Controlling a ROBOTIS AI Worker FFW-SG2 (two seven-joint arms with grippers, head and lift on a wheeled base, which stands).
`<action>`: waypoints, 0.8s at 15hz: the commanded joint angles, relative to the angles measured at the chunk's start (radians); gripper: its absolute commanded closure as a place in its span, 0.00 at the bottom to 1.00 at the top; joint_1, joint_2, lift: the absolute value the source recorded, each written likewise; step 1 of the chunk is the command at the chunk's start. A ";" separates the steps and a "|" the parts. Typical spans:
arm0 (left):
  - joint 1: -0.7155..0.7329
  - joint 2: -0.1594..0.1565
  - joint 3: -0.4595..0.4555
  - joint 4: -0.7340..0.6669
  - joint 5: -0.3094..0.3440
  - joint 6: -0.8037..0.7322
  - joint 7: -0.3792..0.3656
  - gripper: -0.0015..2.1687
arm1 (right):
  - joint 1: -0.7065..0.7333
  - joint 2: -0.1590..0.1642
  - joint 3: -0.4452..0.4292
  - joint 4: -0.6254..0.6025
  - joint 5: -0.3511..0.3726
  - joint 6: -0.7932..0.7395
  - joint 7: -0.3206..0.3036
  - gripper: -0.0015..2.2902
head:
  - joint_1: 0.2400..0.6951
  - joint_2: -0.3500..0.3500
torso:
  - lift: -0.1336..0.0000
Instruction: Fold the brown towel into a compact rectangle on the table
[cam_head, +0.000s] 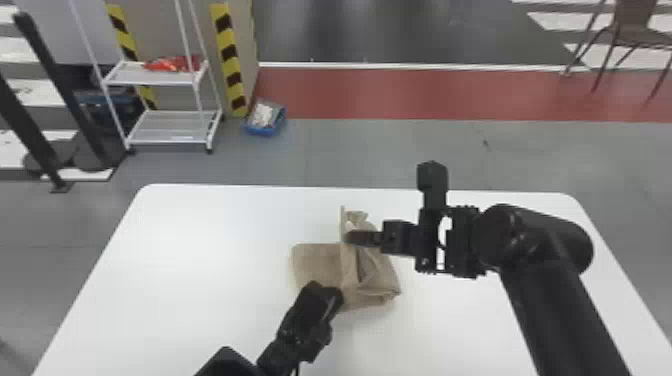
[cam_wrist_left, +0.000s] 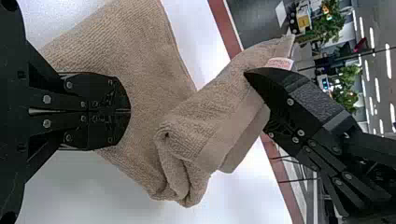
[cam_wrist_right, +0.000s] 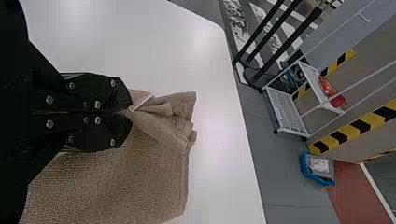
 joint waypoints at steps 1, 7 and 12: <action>-0.004 0.000 -0.005 0.001 -0.002 0.001 0.002 0.75 | -0.010 0.002 0.011 0.035 0.004 -0.038 0.003 0.54 | 1.00 0.48 | 1.00; -0.007 -0.001 -0.019 0.004 -0.008 0.004 0.002 0.75 | -0.013 0.002 0.028 0.060 -0.017 -0.053 0.020 0.54 | 1.00 0.49 | 1.00; -0.018 -0.001 -0.021 0.021 -0.005 0.001 0.005 0.75 | -0.011 0.002 0.062 0.099 -0.019 -0.059 0.022 0.54 | 1.00 0.50 | 1.00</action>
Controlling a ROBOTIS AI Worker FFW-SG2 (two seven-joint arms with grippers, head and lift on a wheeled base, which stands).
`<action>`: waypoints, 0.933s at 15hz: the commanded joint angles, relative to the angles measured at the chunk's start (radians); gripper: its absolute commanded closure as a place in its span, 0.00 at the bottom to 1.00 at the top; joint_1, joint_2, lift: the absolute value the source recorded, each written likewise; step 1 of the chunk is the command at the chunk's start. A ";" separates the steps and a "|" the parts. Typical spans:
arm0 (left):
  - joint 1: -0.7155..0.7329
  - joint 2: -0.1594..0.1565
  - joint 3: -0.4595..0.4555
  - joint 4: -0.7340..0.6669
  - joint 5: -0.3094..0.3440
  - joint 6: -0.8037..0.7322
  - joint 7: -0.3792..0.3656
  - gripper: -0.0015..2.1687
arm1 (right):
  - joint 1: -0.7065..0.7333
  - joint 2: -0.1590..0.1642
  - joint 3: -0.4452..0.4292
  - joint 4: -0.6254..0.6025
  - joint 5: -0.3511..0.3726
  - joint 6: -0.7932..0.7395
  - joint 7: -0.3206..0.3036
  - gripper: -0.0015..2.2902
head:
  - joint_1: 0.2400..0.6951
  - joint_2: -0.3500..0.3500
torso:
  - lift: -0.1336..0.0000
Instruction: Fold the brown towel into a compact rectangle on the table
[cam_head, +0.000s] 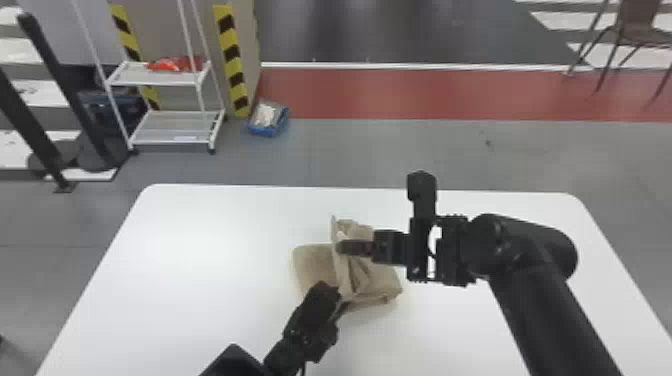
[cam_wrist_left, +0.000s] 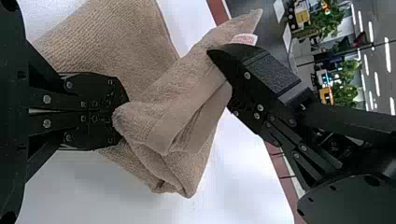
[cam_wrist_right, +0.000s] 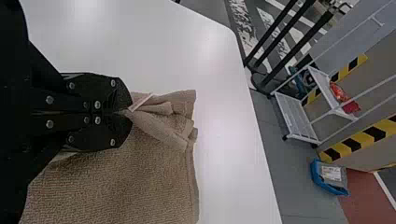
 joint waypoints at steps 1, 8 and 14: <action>-0.005 -0.001 -0.002 0.012 0.001 -0.001 0.001 0.75 | -0.002 0.002 0.008 0.015 0.002 -0.001 0.000 0.54 | 1.00 0.50 | 1.00; -0.005 -0.003 -0.015 0.018 -0.001 -0.001 0.007 0.75 | -0.030 0.002 0.017 0.078 -0.012 -0.010 0.039 0.00 | 1.00 0.51 | 1.00; 0.007 0.003 -0.012 -0.001 0.001 0.002 0.007 0.75 | 0.039 0.002 -0.026 -0.019 -0.061 -0.032 0.130 0.02 | 1.00 0.53 | 1.00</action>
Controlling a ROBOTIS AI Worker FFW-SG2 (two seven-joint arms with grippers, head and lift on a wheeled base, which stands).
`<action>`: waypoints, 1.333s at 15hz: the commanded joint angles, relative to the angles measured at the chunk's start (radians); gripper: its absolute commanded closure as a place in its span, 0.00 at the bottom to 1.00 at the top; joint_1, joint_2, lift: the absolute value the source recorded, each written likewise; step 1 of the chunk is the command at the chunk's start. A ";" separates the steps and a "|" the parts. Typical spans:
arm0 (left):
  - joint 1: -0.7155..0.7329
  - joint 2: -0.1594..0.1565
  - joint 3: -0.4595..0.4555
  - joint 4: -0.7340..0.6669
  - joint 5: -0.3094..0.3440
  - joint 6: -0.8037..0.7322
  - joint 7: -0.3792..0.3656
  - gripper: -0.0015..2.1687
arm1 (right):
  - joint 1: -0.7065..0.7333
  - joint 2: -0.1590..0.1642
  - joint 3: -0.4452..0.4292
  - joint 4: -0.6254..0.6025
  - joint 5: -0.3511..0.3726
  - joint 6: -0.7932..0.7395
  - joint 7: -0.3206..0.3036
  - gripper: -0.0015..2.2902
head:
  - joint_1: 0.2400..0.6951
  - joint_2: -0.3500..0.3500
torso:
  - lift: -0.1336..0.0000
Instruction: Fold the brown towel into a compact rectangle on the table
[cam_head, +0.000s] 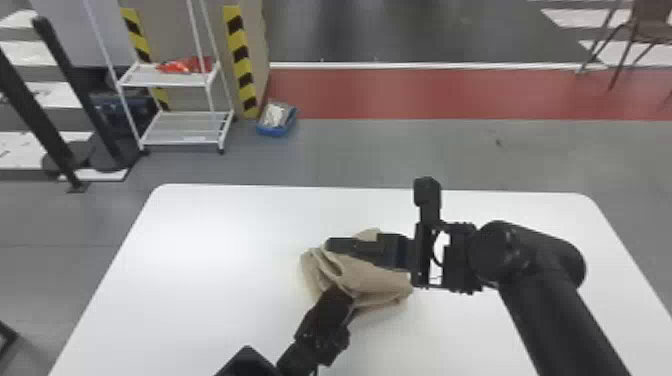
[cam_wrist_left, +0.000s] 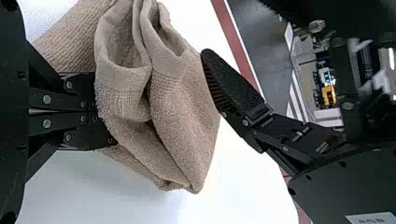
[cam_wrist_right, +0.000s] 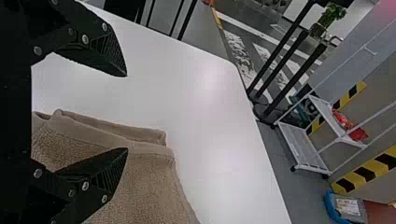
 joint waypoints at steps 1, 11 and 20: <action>0.021 0.009 0.016 -0.018 0.001 0.003 0.000 0.75 | 0.052 0.002 -0.026 -0.089 -0.002 0.006 0.000 0.02 | 1.00 0.54 | 1.00; 0.113 0.029 0.091 -0.206 -0.002 0.052 -0.011 0.75 | 0.294 0.002 -0.099 -0.369 -0.023 0.107 0.007 0.37 | 1.00 0.55 | 1.00; 0.138 0.087 0.281 -0.272 0.021 0.043 -0.022 0.75 | 0.457 0.002 -0.159 -0.494 0.032 0.076 0.041 0.37 | 1.00 0.69 | 1.00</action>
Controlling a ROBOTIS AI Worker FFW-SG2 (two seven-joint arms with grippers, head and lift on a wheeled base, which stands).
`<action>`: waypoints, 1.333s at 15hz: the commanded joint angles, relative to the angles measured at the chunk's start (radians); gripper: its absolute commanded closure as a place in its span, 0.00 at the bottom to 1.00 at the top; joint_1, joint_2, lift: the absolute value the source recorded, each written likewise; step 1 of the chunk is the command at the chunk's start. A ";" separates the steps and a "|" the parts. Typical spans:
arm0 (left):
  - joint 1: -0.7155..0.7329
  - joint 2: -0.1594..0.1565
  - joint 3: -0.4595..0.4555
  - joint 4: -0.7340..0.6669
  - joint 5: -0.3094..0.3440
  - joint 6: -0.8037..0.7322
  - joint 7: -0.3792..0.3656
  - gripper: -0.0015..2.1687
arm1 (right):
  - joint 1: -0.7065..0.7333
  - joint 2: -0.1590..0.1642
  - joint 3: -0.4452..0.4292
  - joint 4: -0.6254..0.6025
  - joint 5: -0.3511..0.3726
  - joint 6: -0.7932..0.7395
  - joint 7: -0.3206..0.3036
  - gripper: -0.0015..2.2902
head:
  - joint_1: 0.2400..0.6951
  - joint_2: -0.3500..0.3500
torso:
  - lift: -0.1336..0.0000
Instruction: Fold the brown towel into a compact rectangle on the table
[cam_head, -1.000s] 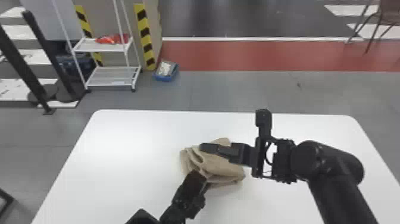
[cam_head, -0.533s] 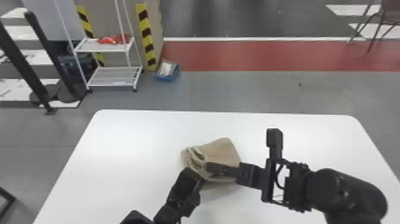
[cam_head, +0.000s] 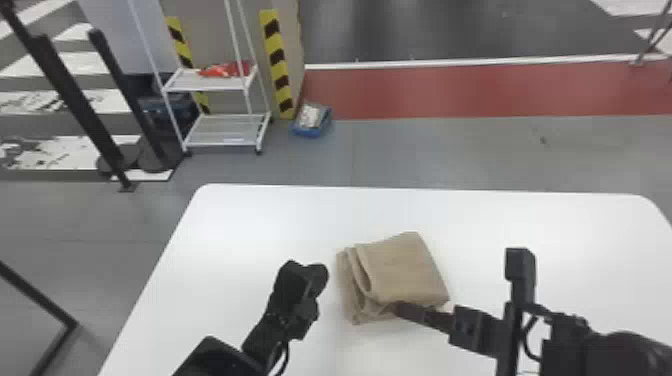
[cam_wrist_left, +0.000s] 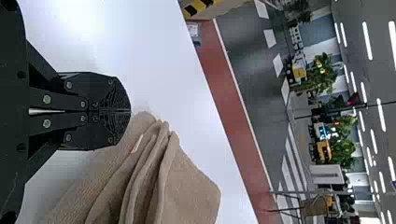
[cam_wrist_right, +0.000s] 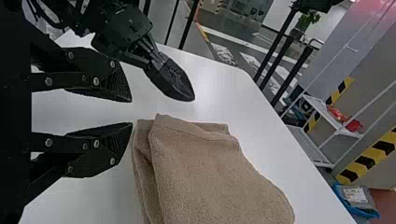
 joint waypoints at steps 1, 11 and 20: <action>-0.006 0.011 0.032 0.001 0.026 -0.020 -0.006 0.75 | 0.048 0.002 -0.001 -0.044 0.078 -0.081 0.000 0.37 | 1.00 0.70 | 1.00; -0.040 0.014 0.035 0.018 0.037 -0.023 -0.025 0.75 | 0.090 0.002 0.004 -0.024 0.225 -0.204 -0.080 0.37 | 1.00 0.64 | 1.00; -0.045 0.013 0.028 0.018 0.034 -0.020 -0.028 0.75 | -0.044 0.002 0.004 0.166 0.291 -0.265 -0.141 0.62 | 1.00 0.58 | 1.00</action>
